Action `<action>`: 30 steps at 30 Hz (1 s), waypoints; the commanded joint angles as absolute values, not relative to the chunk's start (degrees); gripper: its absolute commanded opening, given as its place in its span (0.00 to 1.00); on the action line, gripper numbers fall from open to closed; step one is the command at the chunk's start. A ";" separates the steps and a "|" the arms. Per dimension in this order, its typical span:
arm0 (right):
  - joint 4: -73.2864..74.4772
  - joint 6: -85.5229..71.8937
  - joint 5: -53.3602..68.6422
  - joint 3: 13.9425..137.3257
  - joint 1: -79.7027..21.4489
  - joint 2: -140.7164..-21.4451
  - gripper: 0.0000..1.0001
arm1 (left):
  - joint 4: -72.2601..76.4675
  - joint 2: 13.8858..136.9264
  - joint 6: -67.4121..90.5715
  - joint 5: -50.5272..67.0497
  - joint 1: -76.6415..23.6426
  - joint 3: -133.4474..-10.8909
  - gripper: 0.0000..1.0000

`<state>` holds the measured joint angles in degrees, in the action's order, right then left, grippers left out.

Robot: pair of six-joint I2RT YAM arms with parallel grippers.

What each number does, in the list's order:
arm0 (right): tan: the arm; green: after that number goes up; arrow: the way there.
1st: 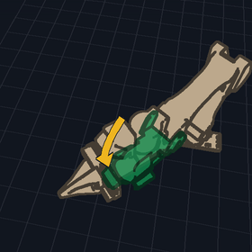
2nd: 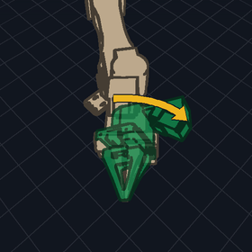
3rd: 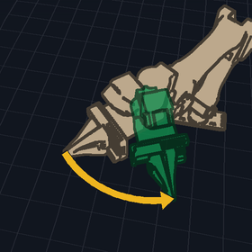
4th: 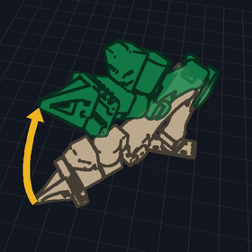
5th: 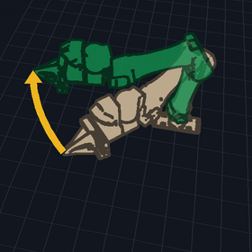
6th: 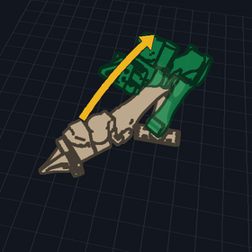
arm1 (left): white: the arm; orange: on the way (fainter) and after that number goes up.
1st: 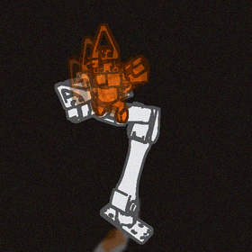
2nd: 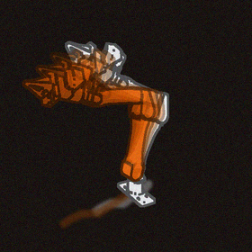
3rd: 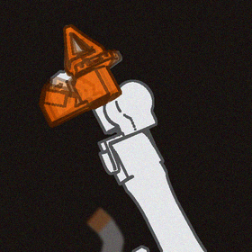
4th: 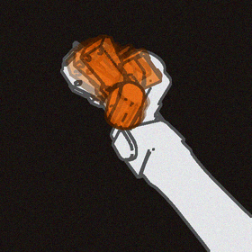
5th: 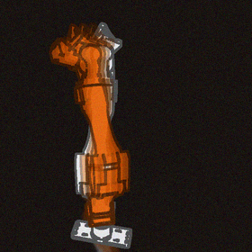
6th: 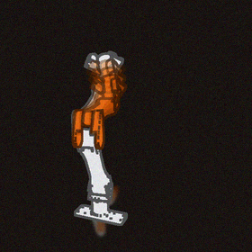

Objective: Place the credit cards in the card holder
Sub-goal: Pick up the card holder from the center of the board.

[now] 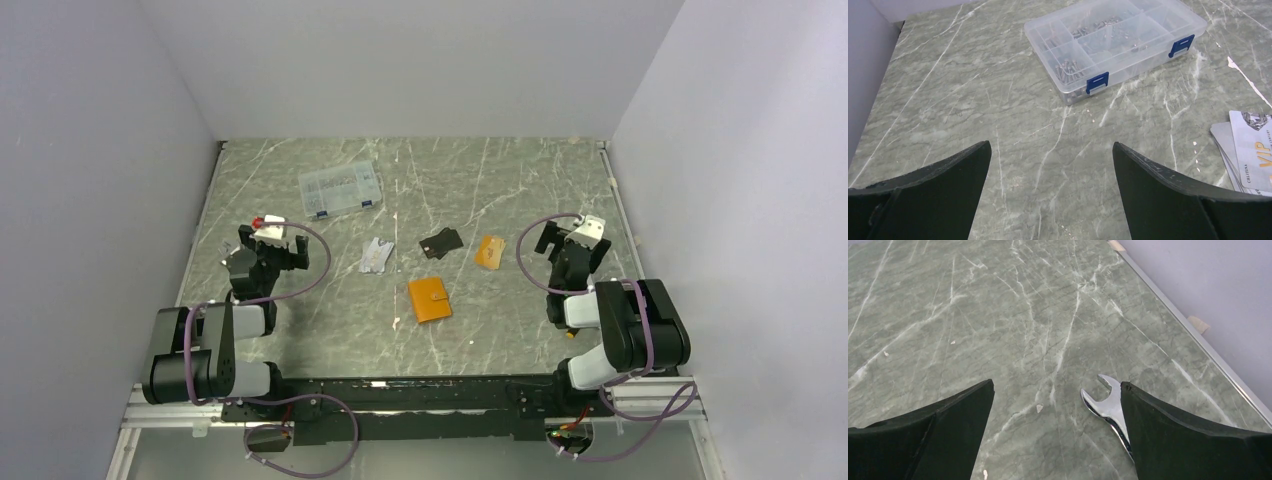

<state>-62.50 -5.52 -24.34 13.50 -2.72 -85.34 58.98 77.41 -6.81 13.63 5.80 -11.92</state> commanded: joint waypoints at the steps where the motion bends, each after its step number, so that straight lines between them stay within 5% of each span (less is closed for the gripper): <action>1: -63.68 -5.31 -24.07 14.02 -2.62 -84.48 1.00 | 61.08 76.82 -6.77 13.71 5.62 -12.34 0.98; 4: -59.21 -3.56 -23.66 16.67 -3.18 -81.40 1.00 | 60.55 76.92 -6.85 13.88 5.62 -12.79 0.99; 7: -30.74 -9.57 -31.78 30.66 -5.47 -76.28 1.00 | 61.55 76.24 -6.76 14.05 5.62 -12.45 0.99; 11: -4.74 -28.16 -34.19 41.98 -4.92 -73.59 1.00 | 34.10 69.39 -7.85 16.27 5.80 -24.50 0.99; 18: -2.45 -37.29 -2.90 37.03 0.50 -61.60 1.00 | 5.21 61.25 -7.77 22.49 5.78 -36.27 0.99; 30: 13.51 -38.62 -21.17 30.98 -40.76 -52.27 1.00 | -18.40 55.40 3.47 30.78 -1.77 -43.14 0.99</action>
<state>7.79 -35.44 -13.23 32.93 -30.52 -51.81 -10.26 55.07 -3.53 28.71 2.44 -40.45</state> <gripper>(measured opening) 0.997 0.986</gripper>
